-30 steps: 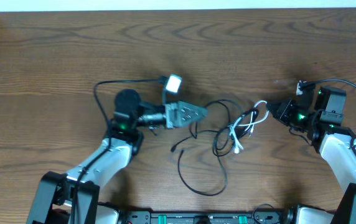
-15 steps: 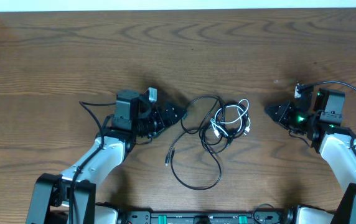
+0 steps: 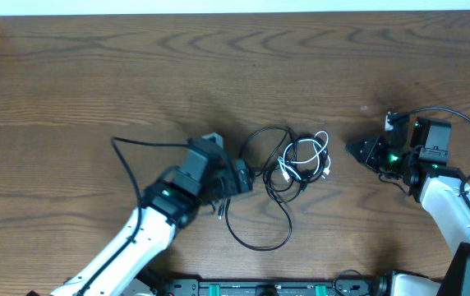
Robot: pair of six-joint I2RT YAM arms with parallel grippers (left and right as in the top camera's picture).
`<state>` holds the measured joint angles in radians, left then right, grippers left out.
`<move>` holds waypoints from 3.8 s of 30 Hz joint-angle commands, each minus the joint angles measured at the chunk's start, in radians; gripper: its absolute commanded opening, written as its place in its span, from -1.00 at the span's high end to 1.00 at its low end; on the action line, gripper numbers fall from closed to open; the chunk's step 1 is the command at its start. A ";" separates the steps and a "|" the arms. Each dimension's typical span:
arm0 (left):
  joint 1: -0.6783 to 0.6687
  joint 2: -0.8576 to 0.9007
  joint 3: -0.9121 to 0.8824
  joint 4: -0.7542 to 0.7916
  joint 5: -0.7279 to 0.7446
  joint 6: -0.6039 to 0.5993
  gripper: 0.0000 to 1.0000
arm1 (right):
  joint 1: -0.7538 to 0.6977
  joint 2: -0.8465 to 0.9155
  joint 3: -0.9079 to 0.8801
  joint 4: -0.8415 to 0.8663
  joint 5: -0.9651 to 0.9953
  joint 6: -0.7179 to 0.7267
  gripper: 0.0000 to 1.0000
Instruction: Untangle cables
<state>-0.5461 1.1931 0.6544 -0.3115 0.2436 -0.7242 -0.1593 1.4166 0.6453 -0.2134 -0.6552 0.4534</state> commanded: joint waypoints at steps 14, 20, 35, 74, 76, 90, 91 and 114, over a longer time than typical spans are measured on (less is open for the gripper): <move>-0.246 0.327 0.016 0.291 -0.301 0.105 -0.96 | 0.018 0.002 0.008 -0.045 0.047 -0.025 0.69; -0.246 0.406 0.016 0.383 -0.302 0.305 -0.95 | 0.019 0.002 0.008 -0.045 0.051 -0.025 0.66; -0.246 0.409 0.016 0.378 -0.301 0.270 0.85 | 0.129 0.001 0.008 0.056 -0.133 -0.024 0.72; -0.246 0.410 0.016 0.374 -0.302 0.270 0.85 | 0.565 -0.006 0.009 -0.370 0.126 -0.191 0.98; -0.246 0.410 0.016 0.373 -0.302 0.271 0.85 | 0.560 -0.012 0.016 -0.354 0.126 -0.169 0.98; -0.246 0.410 0.016 0.378 -0.301 0.270 0.85 | 0.544 -0.070 0.083 -0.229 0.282 -0.182 -0.47; -0.246 0.410 0.016 0.378 -0.301 0.266 0.85 | 0.558 -0.060 0.081 -0.214 0.291 -0.186 -0.47; -0.246 0.410 0.016 0.373 -0.302 0.267 0.85 | 0.611 -0.364 0.088 -0.558 -0.063 -0.365 0.98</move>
<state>-0.7937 1.5974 0.6575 0.0643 -0.0406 -0.4480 0.4477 1.1931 0.7231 -0.7490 -0.5823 0.1452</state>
